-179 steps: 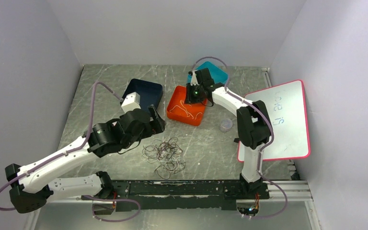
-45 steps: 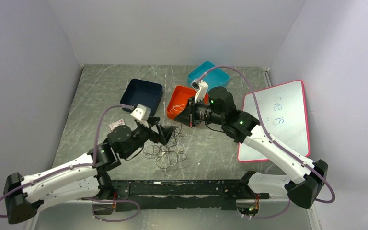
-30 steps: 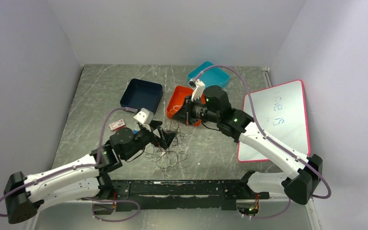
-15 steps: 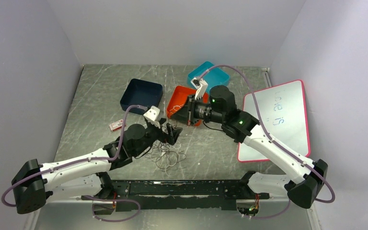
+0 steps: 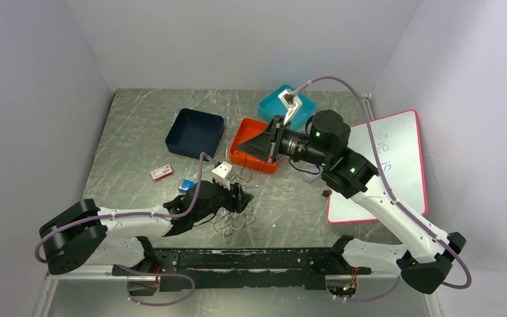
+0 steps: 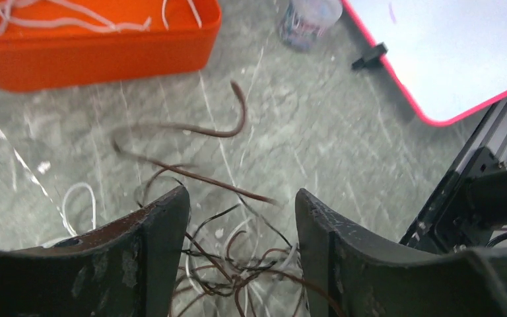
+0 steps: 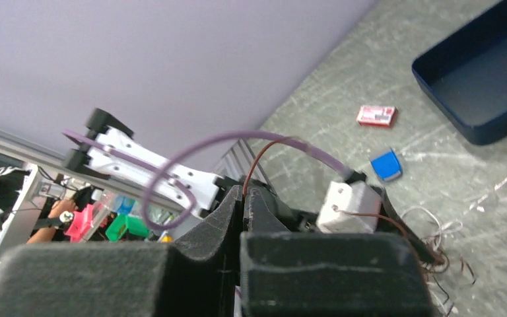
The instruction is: Untangle the cables
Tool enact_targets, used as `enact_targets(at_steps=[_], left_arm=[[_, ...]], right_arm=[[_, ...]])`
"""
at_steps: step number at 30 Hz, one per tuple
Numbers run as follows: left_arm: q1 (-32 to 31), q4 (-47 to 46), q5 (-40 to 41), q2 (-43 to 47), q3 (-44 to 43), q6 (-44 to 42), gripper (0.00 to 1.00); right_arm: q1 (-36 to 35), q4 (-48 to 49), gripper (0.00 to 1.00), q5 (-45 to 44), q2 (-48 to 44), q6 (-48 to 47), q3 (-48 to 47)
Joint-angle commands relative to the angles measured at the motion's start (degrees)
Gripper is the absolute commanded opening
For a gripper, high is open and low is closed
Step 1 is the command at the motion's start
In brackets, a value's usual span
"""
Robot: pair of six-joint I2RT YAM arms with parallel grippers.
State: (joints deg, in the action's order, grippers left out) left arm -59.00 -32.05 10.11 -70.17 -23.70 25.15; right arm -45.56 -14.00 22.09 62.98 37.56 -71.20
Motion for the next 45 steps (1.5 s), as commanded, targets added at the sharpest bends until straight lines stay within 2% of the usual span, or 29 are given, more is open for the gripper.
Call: enact_targets(at_steps=[1,8,20,30,45], left_arm=[[0.0,-6.2,-2.7,-2.4,1.9,4.8,0.63],[0.0,-7.5,-3.7,-6.2,3.7,7.1,0.58],[0.0,-8.6,-2.2,-6.9,8.2,10.5,0.57],[0.0,-6.4,-0.3,-6.4,9.8,11.7,0.58],[-0.1,-2.3,3.6,-4.9,10.6,13.2,0.60]], right_arm=[[-0.3,2.7,0.00,-0.1,-2.1,1.1,-4.3],[-0.2,2.2,0.00,-1.9,-2.5,0.1,-10.0],[-0.3,-6.9,0.00,-8.8,-0.3,-9.6,-27.1],[-0.3,-15.3,0.00,-18.2,1.3,-18.5,-42.4],[-0.3,-25.1,0.00,-31.2,-0.1,-30.5,-55.1]])
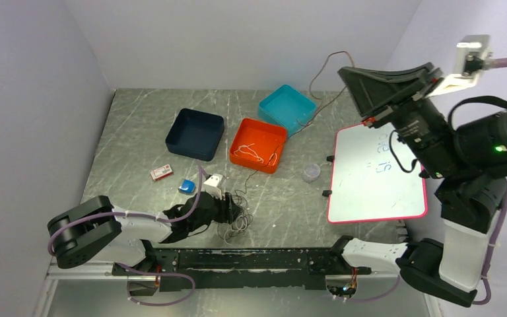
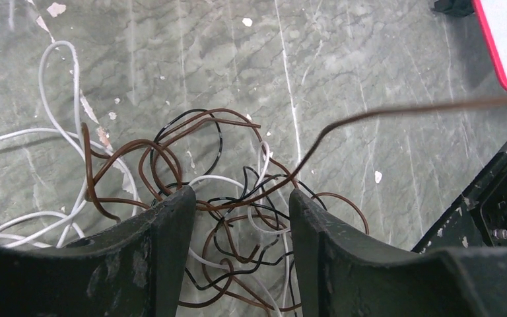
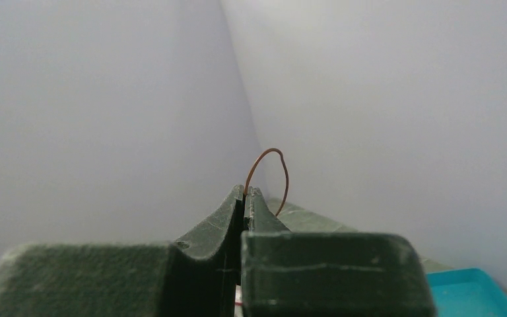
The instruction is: Untangle the cables
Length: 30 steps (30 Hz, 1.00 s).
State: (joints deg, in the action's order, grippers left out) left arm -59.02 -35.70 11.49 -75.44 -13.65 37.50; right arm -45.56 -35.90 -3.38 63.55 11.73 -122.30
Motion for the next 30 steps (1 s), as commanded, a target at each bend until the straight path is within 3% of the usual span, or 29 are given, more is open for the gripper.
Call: enact_targets(at_steps=[1,19,30], left_arm=[[0.0,1.2,2.2,0.3,0.8,1.0,0.60],[0.0,0.8,3.1,-0.4,2.3,2.8,0.63],[0.1,1.8,2.8,0.1,2.5,3.3,0.77]], right_arm=[[-0.3,-3.6,0.00,-6.8,-0.8,-5.2,-4.8],[-1.1,2.2,0.00,-24.9,-6.0,-16.9,-8.2],[-3.6,6.4,0.00,-29.8,-5.6,-24.1,-10.8]])
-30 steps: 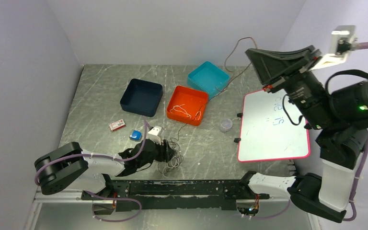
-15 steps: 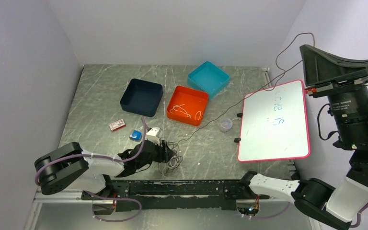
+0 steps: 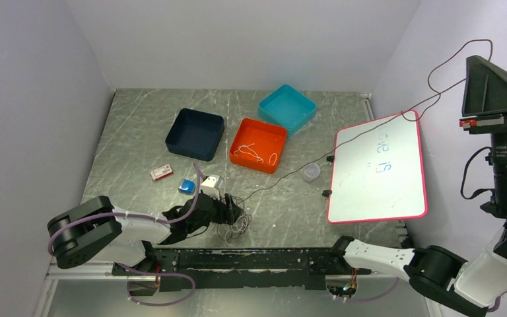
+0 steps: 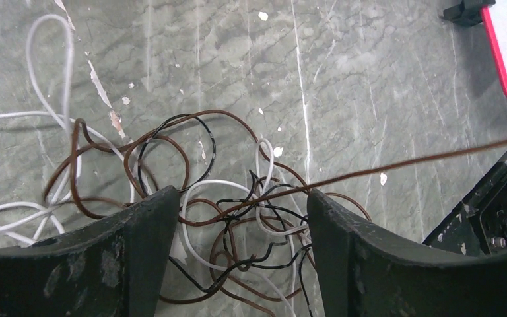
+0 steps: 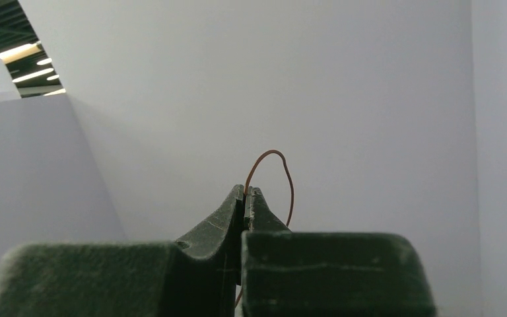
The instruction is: Untangle the cables
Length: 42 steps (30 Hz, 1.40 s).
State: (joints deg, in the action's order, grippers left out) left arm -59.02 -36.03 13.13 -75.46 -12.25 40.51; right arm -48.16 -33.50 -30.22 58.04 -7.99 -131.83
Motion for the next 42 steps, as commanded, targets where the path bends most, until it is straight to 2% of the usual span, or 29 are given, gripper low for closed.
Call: enact_targets(at_steps=[1,7,20,26,31,34,38,42], left_arm=[[0.1,2.4,1.3,0.4,1.2,0.3,0.78],[0.0,3.6,1.9,1.7,1.7,0.5,0.81],[0.0,4.6,2.0,2.3,2.6,1.5,0.76],[0.0,7.2,2.3,4.7,1.0,1.2,0.76],[0.0,14.5,3.3,9.2,-3.7,-0.3,0.79],[0.0,20.4,4.6,11.6,-7.2,-1.2,0.84],[0.0,25.3,5.8,14.7,-10.8,-2.0,0.93],[0.0,27.3,5.5,17.8,-12.6,-2.9,0.96]], right_arm=[[-1.3,4.5,0.00,-3.5,-0.1,-5.1,-1.4],[-2.8,8.5,0.00,-6.0,-0.7,-9.1,-1.8],[-4.0,17.4,0.00,-9.3,-3.4,-13.8,-1.6],[-4.8,13.0,0.00,-10.4,-2.4,-12.1,-0.2],[-5.8,10.1,0.00,-10.5,-2.0,-10.2,1.9],[-6.7,8.9,0.00,-9.8,-1.9,-9.0,3.1],[-8.0,5.1,0.00,-4.9,-0.8,-5.7,2.7],[-8.4,0.1,0.00,3.9,1.5,-3.8,1.3]])
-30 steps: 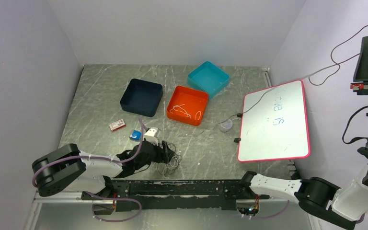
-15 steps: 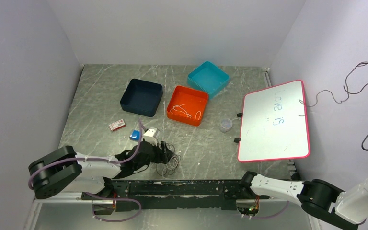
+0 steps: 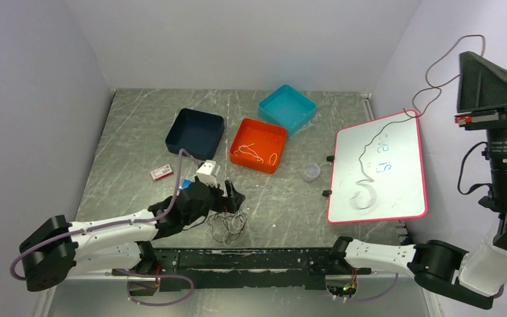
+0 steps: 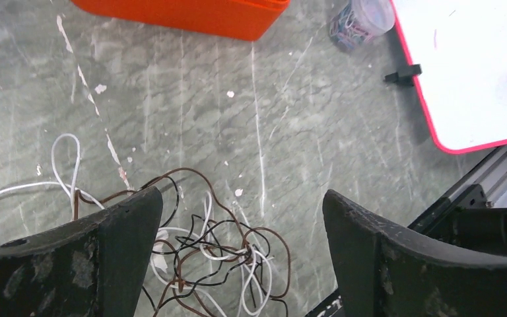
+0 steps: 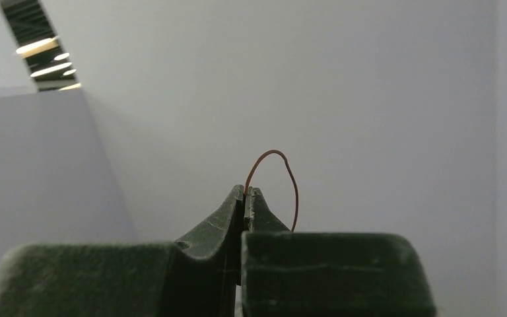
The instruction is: Untangle the cables
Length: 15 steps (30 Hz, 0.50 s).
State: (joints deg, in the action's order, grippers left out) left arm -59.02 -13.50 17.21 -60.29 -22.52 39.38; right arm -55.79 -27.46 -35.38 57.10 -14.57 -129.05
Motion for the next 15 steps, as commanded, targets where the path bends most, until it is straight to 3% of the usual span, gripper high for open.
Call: enact_targets(at_steps=[1,15], left_arm=[[0.0,4.9,1.1,3.6,-2.7,-2.1,0.97],[0.0,4.0,-7.6,11.7,-5.4,-9.5,0.95]], right_arm=[[-0.7,-7.2,0.00,11.4,3.1,3.0,-1.8],[-0.7,-18.6,0.00,42.9,8.6,2.8,-1.9]])
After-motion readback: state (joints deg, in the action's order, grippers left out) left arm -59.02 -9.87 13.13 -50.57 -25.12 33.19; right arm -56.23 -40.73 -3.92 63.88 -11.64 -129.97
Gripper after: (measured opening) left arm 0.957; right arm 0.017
